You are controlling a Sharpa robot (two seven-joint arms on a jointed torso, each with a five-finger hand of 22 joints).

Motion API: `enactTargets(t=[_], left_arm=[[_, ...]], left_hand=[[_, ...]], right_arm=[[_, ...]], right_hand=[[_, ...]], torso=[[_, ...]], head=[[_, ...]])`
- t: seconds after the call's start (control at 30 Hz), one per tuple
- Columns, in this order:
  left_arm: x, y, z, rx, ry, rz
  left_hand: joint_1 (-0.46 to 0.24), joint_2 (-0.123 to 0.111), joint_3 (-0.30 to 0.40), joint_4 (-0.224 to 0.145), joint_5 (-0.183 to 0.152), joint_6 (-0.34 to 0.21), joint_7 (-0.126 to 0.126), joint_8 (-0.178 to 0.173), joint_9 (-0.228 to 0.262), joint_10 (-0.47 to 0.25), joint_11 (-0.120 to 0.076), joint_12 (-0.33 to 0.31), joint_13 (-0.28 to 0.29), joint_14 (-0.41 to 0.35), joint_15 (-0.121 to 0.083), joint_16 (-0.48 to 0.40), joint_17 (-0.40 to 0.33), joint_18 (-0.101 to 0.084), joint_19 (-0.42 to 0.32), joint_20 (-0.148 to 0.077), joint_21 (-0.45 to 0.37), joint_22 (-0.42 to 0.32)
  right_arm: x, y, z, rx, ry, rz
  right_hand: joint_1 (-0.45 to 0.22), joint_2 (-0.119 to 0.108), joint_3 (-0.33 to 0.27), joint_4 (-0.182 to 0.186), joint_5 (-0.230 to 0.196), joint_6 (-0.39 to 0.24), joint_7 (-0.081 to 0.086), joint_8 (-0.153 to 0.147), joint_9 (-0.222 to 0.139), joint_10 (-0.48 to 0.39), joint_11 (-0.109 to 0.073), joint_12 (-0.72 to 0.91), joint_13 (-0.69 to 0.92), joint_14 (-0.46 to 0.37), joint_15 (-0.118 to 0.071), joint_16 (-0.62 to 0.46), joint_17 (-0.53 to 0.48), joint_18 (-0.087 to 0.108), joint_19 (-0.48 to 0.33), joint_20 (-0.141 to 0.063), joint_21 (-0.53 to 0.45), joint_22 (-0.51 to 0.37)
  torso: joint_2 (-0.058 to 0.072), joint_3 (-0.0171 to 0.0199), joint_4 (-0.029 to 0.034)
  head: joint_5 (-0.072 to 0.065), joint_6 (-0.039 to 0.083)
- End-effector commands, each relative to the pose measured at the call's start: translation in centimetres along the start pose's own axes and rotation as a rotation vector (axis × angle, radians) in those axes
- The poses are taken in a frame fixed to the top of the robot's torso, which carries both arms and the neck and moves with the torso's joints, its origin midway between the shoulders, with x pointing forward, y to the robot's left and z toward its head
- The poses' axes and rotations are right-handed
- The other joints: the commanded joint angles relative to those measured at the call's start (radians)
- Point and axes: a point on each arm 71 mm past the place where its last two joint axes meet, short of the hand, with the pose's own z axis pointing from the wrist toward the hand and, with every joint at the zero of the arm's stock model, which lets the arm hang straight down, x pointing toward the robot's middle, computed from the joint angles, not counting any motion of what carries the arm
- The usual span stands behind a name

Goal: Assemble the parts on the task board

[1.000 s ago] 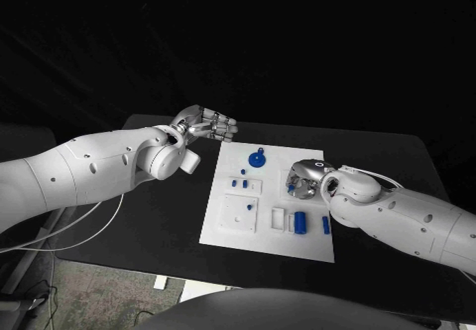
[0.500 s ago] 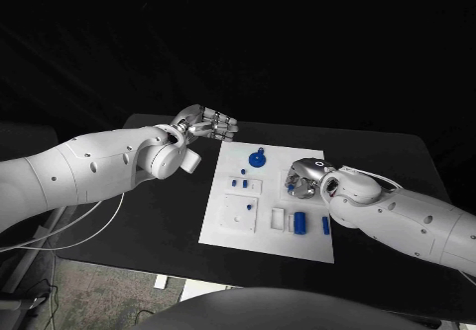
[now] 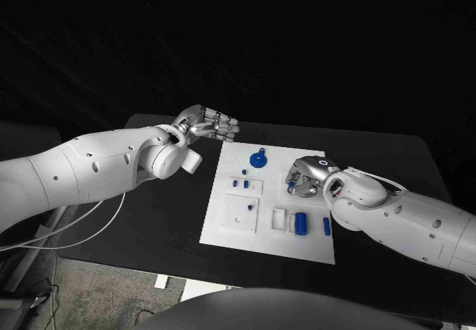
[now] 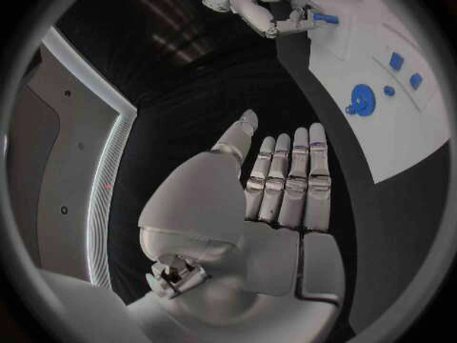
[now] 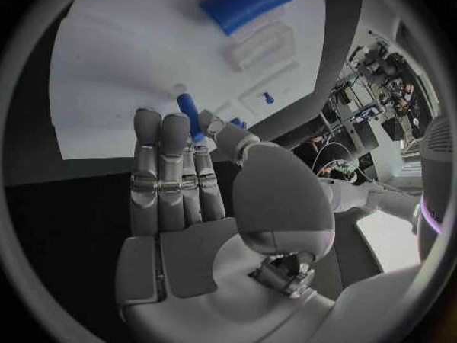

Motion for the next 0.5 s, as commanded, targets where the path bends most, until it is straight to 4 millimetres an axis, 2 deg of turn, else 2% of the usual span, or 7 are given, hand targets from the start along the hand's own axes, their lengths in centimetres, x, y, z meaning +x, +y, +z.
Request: enactTargets(t=[0.03, 0.27, 0.5], left_arm=[[0.1, -0.1, 0.0, 0.007, 0.012, -0.008], [0.0, -0.1, 0.0, 0.005, 0.010, -0.007], [0.1, -0.1, 0.1, 0.006, 0.012, -0.008]], left_hand=[[-0.003, 0.010, -0.001, 0.003, 0.003, -0.007, 0.000, 0.003, 0.000, 0.001, 0.004, 0.003, -0.001, -0.001, 0.002, -0.003, -0.001, 0.009, 0.006, -0.001, 0.004, -0.001], [-0.003, 0.010, -0.001, 0.003, 0.003, -0.007, 0.000, 0.003, 0.000, 0.001, 0.004, 0.003, -0.001, -0.001, 0.002, -0.003, -0.001, 0.009, 0.006, -0.001, 0.004, -0.001], [-0.003, 0.010, -0.001, 0.003, 0.003, -0.007, 0.000, 0.003, 0.000, 0.001, 0.004, 0.003, -0.001, -0.001, 0.002, -0.003, -0.001, 0.009, 0.006, -0.001, 0.004, -0.001]], right_arm=[[-0.7, 0.2, -0.2, -0.005, -0.041, 0.017], [-1.8, 1.2, -0.6, -0.030, -0.044, 0.087], [-2.1, 4.0, -0.4, -0.104, -0.031, 0.159]], right_hand=[[0.003, 0.010, 0.007, 0.000, 0.003, 0.015, -0.011, 0.001, 0.005, 0.047, -0.042, -0.001, 0.002, 0.005, -0.003, -0.009, 0.004, 0.016, -0.002, -0.008, 0.005, 0.018], [0.002, 0.010, 0.008, 0.001, 0.003, 0.016, -0.011, 0.001, 0.005, 0.047, -0.042, -0.001, 0.002, 0.006, -0.003, -0.014, 0.010, 0.017, -0.004, -0.008, 0.009, 0.018], [0.001, 0.016, 0.002, 0.001, 0.003, 0.013, -0.010, 0.001, 0.004, 0.045, -0.042, -0.001, 0.002, 0.006, -0.003, -0.018, 0.014, 0.018, -0.005, -0.008, 0.008, 0.016]], torso=[[0.000, -0.0003, -0.0003], [-0.001, -0.0006, -0.0012], [0.000, -0.0001, 0.0001]], head=[[0.002, 0.000], [0.012, 0.000], [0.024, 0.000]])
